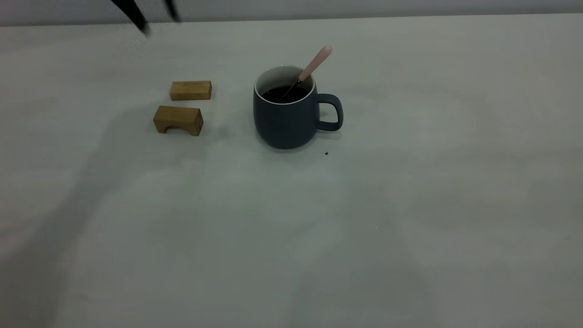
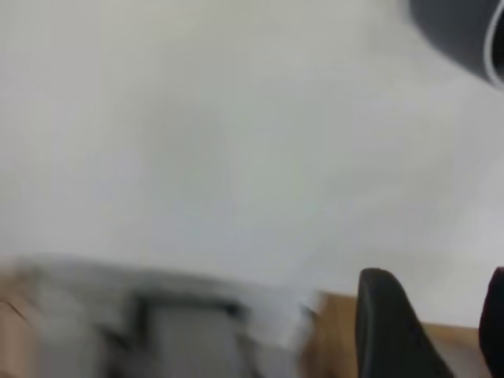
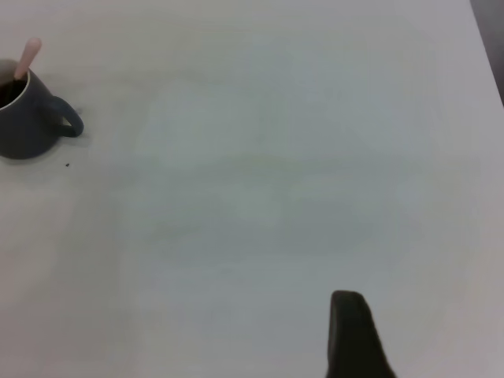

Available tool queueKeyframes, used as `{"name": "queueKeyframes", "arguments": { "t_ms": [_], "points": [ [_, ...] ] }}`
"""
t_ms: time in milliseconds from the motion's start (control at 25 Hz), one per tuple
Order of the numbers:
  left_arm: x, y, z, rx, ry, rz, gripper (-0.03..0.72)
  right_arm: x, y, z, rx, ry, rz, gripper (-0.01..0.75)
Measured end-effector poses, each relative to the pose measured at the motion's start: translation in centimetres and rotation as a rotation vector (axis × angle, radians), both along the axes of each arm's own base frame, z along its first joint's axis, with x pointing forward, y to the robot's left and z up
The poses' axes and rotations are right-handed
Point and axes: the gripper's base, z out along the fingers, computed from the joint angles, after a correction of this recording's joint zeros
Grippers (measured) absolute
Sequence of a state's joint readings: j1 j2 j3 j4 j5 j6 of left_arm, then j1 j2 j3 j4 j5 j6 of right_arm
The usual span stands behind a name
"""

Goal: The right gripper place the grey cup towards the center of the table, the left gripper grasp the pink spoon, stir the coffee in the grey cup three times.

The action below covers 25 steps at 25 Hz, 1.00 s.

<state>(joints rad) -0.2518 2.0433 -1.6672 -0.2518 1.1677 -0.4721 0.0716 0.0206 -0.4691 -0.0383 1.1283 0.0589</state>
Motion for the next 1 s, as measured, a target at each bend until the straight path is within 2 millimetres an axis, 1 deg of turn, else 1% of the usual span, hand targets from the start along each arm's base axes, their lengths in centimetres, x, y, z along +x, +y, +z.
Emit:
{"name": "queueKeyframes", "arguments": {
  "t_ms": [80, 160, 200, 280, 320, 400, 480, 520, 640, 760, 800, 920, 1000],
  "points": [
    [-0.7, 1.1, 3.2, 0.098, -0.135, -0.166, 0.335, 0.0, 0.0, 0.0, 0.000, 0.000, 0.000, 0.493],
    [-2.0, 1.9, 6.8, 0.176, -0.254, -0.269, 0.323, 0.0, 0.0, 0.0, 0.000, 0.000, 0.000, 0.493],
    [-2.7, 2.4, 8.5, 0.207, -0.305, -0.288, 0.319, 0.0, 0.0, 0.0, 0.000, 0.000, 0.000, 0.493],
    [-4.2, 3.3, 11.3, 0.249, -0.383, -0.285, 0.311, 0.0, 0.0, 0.0, 0.000, 0.000, 0.000, 0.493],
    [-5.1, 3.8, 12.5, 0.272, -0.416, -0.279, 0.309, 0.0, 0.0, 0.0, 0.000, 0.000, 0.000, 0.493],
    [-7.0, 4.6, 14.1, 0.303, -0.458, -0.257, 0.304, 0.0, 0.0, 0.0, 0.000, 0.000, 0.000, 0.493],
    [-9.2, 5.4, 15.1, 0.320, -0.484, -0.265, 0.300, 0.0, 0.0, 0.0, 0.000, 0.000, 0.000, 0.493],
    [-10.1, 5.7, 15.1, 0.329, -0.483, -0.288, 0.300, 0.0, 0.0, 0.0, 0.000, 0.000, 0.000, 0.493],
    [-13.9, 6.8, 15.4, 0.337, -0.498, -0.337, 0.300, 0.0, 0.0, 0.0, 0.000, 0.000, 0.000, 0.493],
    [-18.8, 8.1, 16.0, 0.335, -0.555, -0.335, 0.300, 0.0, 0.0, 0.0, 0.000, 0.000, 0.000, 0.493],
    [-20.3, 8.6, 15.9, 0.336, -0.569, -0.333, 0.300, 0.0, 0.0, 0.0, 0.000, 0.000, 0.000, 0.493],
    [-26.0, 10.2, 16.0, 0.328, -0.669, -0.312, 0.300, 0.0, 0.0, 0.0, 0.000, 0.000, 0.000, 0.493],
    [-29.3, 11.1, 15.1, 0.324, -0.722, -0.300, 0.300, 0.0, 0.0, 0.0, 0.000, 0.000, 0.000, 0.493]
  ]
}}
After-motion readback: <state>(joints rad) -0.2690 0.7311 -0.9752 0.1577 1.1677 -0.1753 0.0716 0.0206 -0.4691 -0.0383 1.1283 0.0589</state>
